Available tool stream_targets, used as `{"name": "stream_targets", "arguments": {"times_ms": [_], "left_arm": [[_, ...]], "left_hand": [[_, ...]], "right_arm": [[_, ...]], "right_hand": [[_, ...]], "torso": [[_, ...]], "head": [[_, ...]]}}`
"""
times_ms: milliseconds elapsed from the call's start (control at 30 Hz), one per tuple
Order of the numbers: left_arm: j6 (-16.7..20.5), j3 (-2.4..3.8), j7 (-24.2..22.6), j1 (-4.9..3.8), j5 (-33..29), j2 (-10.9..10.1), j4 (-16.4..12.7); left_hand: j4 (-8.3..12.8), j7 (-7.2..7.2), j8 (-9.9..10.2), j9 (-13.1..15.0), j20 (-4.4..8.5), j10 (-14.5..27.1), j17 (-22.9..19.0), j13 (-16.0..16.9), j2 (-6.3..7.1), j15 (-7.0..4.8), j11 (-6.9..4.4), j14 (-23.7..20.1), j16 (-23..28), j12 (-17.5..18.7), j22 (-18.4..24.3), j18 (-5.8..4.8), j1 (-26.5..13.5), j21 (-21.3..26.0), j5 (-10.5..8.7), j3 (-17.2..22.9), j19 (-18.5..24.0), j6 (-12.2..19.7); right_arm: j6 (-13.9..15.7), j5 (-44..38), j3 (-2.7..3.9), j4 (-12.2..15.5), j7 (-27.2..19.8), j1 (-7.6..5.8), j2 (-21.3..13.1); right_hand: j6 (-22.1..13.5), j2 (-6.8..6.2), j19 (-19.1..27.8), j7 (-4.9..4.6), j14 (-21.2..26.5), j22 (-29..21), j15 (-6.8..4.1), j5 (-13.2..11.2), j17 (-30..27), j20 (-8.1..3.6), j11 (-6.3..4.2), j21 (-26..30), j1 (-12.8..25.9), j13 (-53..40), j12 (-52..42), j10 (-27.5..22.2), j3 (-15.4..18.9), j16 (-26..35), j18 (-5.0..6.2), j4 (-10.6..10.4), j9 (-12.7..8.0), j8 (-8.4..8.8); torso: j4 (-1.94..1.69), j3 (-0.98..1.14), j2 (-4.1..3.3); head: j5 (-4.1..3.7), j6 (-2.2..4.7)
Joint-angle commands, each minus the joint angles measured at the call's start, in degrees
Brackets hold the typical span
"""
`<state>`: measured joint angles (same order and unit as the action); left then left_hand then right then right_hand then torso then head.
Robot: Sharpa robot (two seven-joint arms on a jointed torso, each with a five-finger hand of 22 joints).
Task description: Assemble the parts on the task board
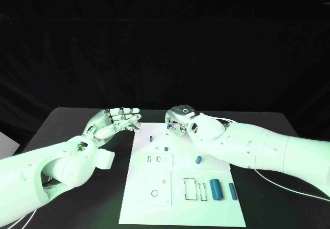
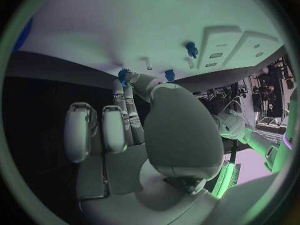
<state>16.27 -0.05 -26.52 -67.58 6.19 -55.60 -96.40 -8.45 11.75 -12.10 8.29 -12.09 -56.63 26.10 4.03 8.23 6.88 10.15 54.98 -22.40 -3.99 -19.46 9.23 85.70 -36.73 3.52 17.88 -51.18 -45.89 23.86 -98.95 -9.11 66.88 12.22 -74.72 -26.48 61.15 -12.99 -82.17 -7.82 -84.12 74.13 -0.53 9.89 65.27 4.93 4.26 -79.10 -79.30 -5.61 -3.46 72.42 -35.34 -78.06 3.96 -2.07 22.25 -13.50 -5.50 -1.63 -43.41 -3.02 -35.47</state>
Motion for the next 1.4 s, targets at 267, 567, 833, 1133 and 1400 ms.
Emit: {"name": "stream_targets", "arguments": {"times_ms": [267, 567, 833, 1133, 1400], "left_arm": [[-1.34, 0.05, -0.16, -0.15, -0.15, 0.18, 0.0], [-1.47, 0.05, -0.02, -0.15, -0.15, 0.2, 0.16], [-1.51, 0.05, 0.0, -0.15, -0.16, 0.0, 0.25], [-1.63, 0.05, -0.11, -0.15, -0.21, -0.41, 0.4], [-1.5, 0.04, -0.29, -0.15, -0.27, -0.42, 0.69]], "left_hand": [[0.08, 0.91, -0.19, 0.06, 0.15, -0.39, 0.22, 0.08, -0.13, -0.06, -0.13, -0.43, -0.38, 0.02, -0.29, 1.09, -0.18, -0.71, -0.19, 0.27, 0.62, -0.26], [0.06, 0.9, -0.18, 0.05, 0.14, -0.36, 0.26, 0.07, -0.13, -0.05, -0.12, -0.47, -0.41, 0.04, -0.35, 1.09, -0.23, -0.8, -0.2, 0.28, 0.67, -0.23], [0.06, 0.9, -0.18, 0.05, 0.14, -0.36, 0.26, 0.07, -0.13, -0.05, -0.12, -0.47, -0.41, 0.04, -0.35, 1.09, -0.23, -0.8, -0.2, 0.28, 0.67, -0.23], [0.05, 0.88, -0.15, 0.04, 0.13, -0.31, 0.32, 0.05, -0.11, -0.03, -0.1, -0.54, -0.47, 0.08, -0.43, 1.08, -0.3, -0.94, -0.2, 0.3, 0.78, -0.17], [0.05, 0.84, -0.14, 0.03, 0.12, -0.28, 0.36, 0.04, -0.08, -0.02, -0.1, -0.58, -0.51, 0.1, -0.49, 1.07, -0.34, -1.02, -0.2, 0.3, 0.85, -0.14]], "right_arm": [[-0.75, -0.76, -0.03, -0.76, 0.11, 0.06, 0.62], [-0.81, -0.4, -0.03, -0.81, -0.39, 0.05, 0.49], [0.14, -0.26, -0.02, 2.83, 0.12, -0.01, -3.04], [5.68, 6.6, 0.36, 11.39, -1.14, -0.87, -13.25], [5.03, 15.65, 0.59, 12.77, -4.22, -1.94, -19.44]], "right_hand": [[-1.74, -0.51, 0.36, -0.66, -1.33, -0.94, 0.41, -0.1, -0.76, 0.67, 0.4, 0.75, 1.52, 0.62, 0.03, -2.16, -0.72, -0.2, -0.31, -0.18, 0.17, 1.02], [-7.53, -2.77, 4.66, -1.74, 0.44, -9.24, 1.71, -1.08, -6.74, 1.99, 1.95, 7.41, 3.17, 1.96, -0.07, -10.26, 0.83, 2.83, 1.52, -0.57, -0.82, 4.9], [-9.67, 0.92, 6.12, -0.72, 1.28, -15.3, 1.98, -0.93, -11.82, 2.25, 2.36, 13.53, -2.0, 1.84, -0.45, -15.81, 16.49, 5.52, 2.58, -2.74, -1.95, 7.3], [-6.34, -0.49, 1.77, -1.56, -0.73, -6.59, 1.01, 1.49, -4.95, 1.38, 0.99, 6.84, -1.12, 0.57, -3.83, -4.91, 12.84, 0.93, 0.85, -6.36, -2.14, 6.5], [-7.87, -2.62, -0.1, 1.25, -1.63, -0.95, -1.99, 1.89, 0.27, -1.29, -2.65, 2.63, -0.77, -15.04, -22.77, 4.65, 19.9, -2.18, -0.2, -8.94, -1.79, 6.64]], "torso": [[0.01, -0.05, -0.01], [0.03, -0.04, -0.02], [0.17, 0.02, 0.12], [1.26, 0.32, 0.5], [1.85, 0.7, 0.74]], "head": [[-0.02, 0.25], [0.14, 0.19], [0.25, 0.22], [0.32, 0.4], [0.04, 0.6]]}}
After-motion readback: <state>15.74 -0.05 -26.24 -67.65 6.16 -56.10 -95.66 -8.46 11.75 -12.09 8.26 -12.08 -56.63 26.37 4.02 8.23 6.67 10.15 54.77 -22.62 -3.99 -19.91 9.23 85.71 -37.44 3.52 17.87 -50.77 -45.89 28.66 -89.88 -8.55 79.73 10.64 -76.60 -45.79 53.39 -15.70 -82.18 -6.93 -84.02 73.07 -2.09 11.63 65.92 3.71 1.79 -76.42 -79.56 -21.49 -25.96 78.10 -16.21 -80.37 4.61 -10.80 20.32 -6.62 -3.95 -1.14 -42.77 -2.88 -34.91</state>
